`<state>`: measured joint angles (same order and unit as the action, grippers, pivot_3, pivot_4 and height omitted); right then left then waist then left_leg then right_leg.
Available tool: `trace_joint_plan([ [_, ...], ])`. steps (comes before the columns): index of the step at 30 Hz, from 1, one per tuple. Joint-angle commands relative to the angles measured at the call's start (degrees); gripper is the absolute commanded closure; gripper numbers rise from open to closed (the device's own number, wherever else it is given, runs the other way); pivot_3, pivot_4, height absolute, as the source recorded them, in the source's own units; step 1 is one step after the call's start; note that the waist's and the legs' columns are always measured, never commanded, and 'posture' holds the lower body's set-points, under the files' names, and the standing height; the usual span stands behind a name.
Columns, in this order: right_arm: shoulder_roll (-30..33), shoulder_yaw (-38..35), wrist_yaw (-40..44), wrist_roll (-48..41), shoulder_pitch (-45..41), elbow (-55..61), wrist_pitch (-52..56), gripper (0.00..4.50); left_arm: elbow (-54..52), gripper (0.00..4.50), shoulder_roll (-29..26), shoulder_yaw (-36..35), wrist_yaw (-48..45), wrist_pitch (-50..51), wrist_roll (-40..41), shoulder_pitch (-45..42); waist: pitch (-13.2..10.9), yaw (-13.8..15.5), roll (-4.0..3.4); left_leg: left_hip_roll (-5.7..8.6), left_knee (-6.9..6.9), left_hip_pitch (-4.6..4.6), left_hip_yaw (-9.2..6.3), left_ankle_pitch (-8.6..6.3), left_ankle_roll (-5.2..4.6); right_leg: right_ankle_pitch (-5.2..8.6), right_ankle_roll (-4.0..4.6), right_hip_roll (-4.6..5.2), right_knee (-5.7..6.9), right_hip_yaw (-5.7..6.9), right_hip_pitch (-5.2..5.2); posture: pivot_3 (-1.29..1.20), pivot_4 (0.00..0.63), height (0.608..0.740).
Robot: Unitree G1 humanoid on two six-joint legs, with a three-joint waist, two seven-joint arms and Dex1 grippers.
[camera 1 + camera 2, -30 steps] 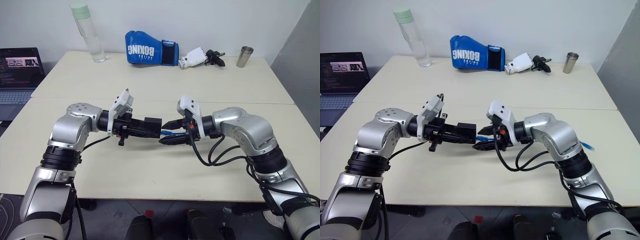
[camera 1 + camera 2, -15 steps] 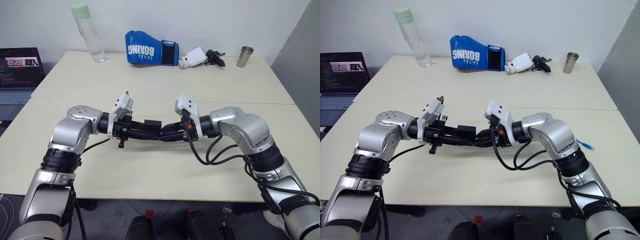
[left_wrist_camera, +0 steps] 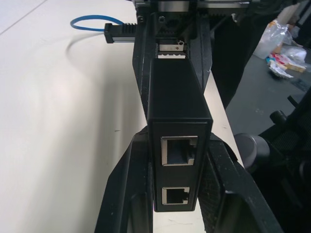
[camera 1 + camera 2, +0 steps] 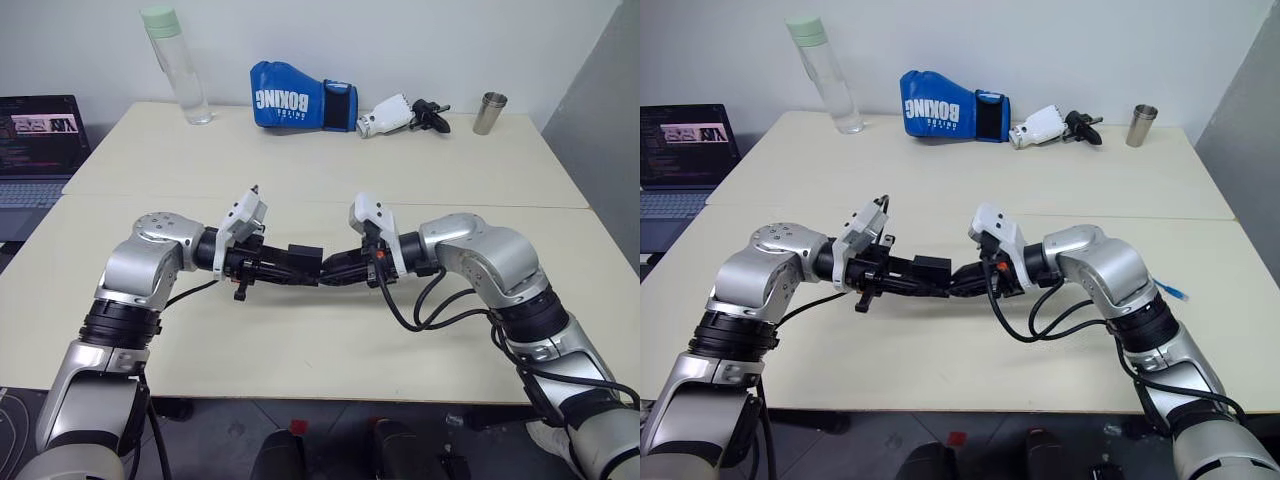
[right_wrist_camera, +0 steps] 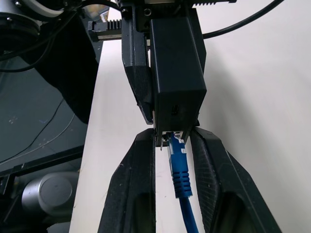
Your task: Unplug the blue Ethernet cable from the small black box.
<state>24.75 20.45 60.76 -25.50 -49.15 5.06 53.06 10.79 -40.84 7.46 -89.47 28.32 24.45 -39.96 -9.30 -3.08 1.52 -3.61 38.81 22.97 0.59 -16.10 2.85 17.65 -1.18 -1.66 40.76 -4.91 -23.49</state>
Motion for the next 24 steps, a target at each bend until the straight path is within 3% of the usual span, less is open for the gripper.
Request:
trace_joint_plan([
  [1, 0.29, 0.06, 2.69, -1.67, -1.31, 1.81, -0.47, 3.78, -1.04, 3.71, -1.17, -1.23, 0.74, -0.41, -0.03, -0.61, -0.01, 0.0, 0.0, 0.0, 0.0, 0.0, 0.0, 0.0, 0.0, 0.0, 0.0, 0.0, 0.0, 0.0, 0.0, 0.0, 0.15, 0.74],
  [5, -0.03, -0.3, 2.73, -1.85, -1.41, 1.77, -0.43, 3.78, -1.43, 3.71, -1.24, -1.4, 0.96, -0.08, 0.15, -0.43, -0.02, 0.0, 0.01, 0.0, 0.0, 0.0, -0.01, 0.0, 0.0, 0.0, 0.0, 0.0, 0.0, 0.0, 0.0, 0.0, 0.15, 0.74],
  [7, 0.08, -0.25, 2.86, -1.79, -1.39, 1.89, -0.51, 3.07, -1.63, 3.71, -1.32, -1.48, 1.04, 0.1, 0.23, -0.33, -0.02, 0.0, 0.0, 0.0, 0.0, 0.0, -0.01, 0.0, 0.0, 0.0, 0.0, 0.0, 0.0, 0.0, 0.0, 0.0, 0.15, 0.74],
  [10, 0.24, -0.02, 3.15, -1.75, -1.34, 2.24, -0.26, 2.6, -1.74, 3.71, -1.39, -1.5, 1.2, 0.27, 0.31, -0.35, -0.03, -0.01, -0.01, -0.01, 0.0, 0.0, -0.01, 0.0, 0.0, 0.0, 0.01, -0.01, 0.0, 0.0, 0.0, 0.0, 0.15, 0.74],
  [24, 0.23, 0.29, 3.75, -1.13, -1.83, 0.89, -1.08, 2.55, -2.92, 3.71, -1.68, -0.98, 0.64, 1.03, 0.56, -0.06, -0.11, -0.02, 0.0, -0.01, -0.01, 0.01, -0.03, 0.0, -0.01, 0.01, 0.02, -0.02, 0.0, 0.01, 0.0, 0.0, 0.15, 0.74],
])
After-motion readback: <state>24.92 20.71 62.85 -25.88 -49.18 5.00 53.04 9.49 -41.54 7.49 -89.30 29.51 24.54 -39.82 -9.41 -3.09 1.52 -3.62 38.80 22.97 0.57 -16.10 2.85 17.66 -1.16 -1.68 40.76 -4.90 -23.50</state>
